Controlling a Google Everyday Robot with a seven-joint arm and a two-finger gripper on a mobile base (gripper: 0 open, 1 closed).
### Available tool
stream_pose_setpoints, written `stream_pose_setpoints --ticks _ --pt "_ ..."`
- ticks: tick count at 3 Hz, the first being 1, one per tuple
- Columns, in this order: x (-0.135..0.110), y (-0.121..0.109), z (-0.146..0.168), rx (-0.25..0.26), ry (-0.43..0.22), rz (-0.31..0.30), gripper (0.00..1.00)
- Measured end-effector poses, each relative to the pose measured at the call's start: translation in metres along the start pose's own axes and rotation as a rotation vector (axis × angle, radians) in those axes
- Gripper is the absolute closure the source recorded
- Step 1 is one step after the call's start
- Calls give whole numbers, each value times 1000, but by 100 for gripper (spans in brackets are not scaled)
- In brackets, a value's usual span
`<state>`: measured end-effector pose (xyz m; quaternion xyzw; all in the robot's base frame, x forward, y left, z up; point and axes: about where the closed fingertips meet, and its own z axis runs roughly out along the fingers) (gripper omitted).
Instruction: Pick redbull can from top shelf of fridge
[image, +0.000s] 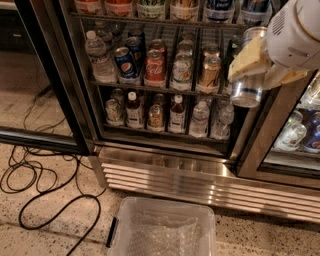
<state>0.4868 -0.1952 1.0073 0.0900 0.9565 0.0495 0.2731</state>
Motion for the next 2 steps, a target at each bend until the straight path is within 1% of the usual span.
stream_pose_setpoints --ticks 1,2 --pt "29 13 -10 -43 80 -8 100" --pt "31 16 -12 -50 83 -7 100"
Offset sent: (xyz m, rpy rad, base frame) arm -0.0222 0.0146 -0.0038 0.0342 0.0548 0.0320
